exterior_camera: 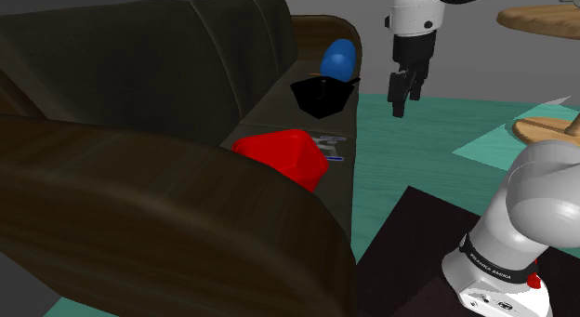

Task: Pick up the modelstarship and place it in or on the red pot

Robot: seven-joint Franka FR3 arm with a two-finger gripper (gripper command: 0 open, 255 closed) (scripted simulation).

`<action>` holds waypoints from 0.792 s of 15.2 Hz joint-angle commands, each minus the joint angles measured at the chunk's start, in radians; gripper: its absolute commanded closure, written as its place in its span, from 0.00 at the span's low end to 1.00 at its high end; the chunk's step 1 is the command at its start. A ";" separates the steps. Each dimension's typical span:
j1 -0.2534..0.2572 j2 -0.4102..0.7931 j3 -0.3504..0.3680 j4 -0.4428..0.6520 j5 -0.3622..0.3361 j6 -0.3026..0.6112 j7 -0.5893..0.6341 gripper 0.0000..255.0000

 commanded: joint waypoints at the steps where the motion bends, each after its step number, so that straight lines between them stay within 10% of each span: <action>1: 0.000 0.000 0.000 0.000 0.000 0.000 0.000 0.00; 12: -0.086 0.338 -0.014 0.005 -0.007 0.361 0.170 0.00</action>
